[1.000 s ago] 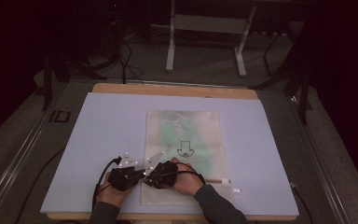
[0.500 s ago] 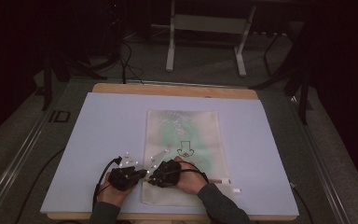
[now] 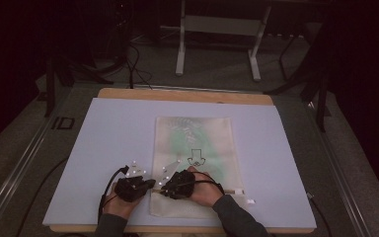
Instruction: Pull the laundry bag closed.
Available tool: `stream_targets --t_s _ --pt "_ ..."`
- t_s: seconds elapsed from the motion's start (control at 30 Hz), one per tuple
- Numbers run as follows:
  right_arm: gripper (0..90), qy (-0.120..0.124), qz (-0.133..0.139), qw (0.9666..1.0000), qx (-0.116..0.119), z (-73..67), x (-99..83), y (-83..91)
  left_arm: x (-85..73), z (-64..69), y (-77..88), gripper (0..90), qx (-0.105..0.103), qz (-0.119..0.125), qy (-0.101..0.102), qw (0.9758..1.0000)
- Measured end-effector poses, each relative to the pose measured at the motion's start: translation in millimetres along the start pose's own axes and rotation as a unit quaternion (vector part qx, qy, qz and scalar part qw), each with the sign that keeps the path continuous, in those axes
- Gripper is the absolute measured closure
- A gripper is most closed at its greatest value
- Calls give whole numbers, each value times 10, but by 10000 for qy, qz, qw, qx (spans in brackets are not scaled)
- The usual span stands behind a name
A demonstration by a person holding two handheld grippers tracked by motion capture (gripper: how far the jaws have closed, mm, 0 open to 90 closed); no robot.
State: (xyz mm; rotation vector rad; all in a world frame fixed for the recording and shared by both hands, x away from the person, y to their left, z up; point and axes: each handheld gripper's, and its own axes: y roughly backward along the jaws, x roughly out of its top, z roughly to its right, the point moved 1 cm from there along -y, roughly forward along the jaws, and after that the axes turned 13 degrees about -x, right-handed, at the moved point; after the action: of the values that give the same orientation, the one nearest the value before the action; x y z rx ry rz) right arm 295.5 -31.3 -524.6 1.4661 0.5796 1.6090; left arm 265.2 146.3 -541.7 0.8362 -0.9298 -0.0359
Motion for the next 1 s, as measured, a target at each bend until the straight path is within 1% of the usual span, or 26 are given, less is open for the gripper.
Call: stream_targets --t_s 0.17,0.8,1.0 --pt "823 84 -36 10000 -35 -6 -4 17 0 -1 2 896 -7 -3 9 10000" --pt "823 241 -188 9994 -147 -11 -93 121 -3 -2 1 895 -11 20 40 10000" --pt "823 245 -217 9993 -183 -21 -117 148 -3 -4 2 895 -16 12 39 10000"
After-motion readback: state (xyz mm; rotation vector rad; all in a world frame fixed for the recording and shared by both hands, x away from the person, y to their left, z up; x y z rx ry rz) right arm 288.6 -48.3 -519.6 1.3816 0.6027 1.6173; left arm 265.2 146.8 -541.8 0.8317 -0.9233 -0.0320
